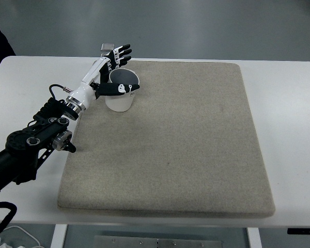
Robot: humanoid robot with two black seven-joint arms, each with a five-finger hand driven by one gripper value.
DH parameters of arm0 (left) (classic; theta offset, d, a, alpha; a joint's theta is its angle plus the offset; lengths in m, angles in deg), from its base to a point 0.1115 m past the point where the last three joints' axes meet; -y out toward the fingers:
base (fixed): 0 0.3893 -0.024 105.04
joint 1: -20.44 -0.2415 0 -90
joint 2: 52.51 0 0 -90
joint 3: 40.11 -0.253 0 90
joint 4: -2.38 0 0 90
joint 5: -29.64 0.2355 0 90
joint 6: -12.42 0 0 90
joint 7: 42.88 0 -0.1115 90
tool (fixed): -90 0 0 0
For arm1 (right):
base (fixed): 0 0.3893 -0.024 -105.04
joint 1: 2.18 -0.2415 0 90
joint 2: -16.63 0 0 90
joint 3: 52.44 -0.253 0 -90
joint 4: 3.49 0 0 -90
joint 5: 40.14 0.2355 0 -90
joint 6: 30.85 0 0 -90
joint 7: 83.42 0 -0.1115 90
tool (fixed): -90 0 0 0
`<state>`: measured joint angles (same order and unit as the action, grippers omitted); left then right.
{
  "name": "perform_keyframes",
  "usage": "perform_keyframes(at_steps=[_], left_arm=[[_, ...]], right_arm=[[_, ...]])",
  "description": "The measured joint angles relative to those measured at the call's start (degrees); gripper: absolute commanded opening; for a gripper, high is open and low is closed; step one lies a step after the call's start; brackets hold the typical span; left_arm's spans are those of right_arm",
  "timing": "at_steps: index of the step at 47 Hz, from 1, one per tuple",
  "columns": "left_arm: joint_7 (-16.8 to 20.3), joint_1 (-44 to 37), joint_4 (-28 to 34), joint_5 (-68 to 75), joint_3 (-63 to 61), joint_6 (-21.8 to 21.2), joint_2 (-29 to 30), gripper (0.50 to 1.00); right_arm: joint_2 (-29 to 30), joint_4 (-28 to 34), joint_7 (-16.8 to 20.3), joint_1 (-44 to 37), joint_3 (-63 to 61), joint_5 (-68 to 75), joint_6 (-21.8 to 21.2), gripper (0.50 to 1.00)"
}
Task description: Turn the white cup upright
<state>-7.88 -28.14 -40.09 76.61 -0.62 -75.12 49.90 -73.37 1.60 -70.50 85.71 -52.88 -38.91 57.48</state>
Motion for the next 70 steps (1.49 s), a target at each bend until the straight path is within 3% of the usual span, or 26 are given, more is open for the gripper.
perform_keyframes(at_steps=[14, 29, 42, 56, 70], left_arm=[[0.0, 0.9, -3.6, -0.2, 1.8, 0.0, 2.4, 0.996], [0.0, 6.6, -3.3, -6.1, 1.8, -0.2, 4.3, 0.994], [0.0, 14.5, 6.2, -15.5, 1.2, -2.1, 3.2, 0.994], [-0.1, 17.8, 11.8, -29.9, 1.5, -1.3, 2.6, 0.994], [-13.0, 18.7, 17.7, -45.8, 1.8, 1.0, 3.4, 0.996]], right_arm=[[0.0, 0.0, 0.0, 0.0, 0.0, 0.0, 0.0, 0.93], [0.0, 0.0, 0.0, 0.0, 0.0, 0.0, 0.0, 0.928], [0.0, 0.0, 0.0, 0.0, 0.0, 0.0, 0.0, 0.93], [0.0, -0.1, 0.0, 0.0, 0.0, 0.0, 0.0, 0.93], [0.0, 0.0, 0.0, 0.0, 0.0, 0.0, 0.0, 0.928]])
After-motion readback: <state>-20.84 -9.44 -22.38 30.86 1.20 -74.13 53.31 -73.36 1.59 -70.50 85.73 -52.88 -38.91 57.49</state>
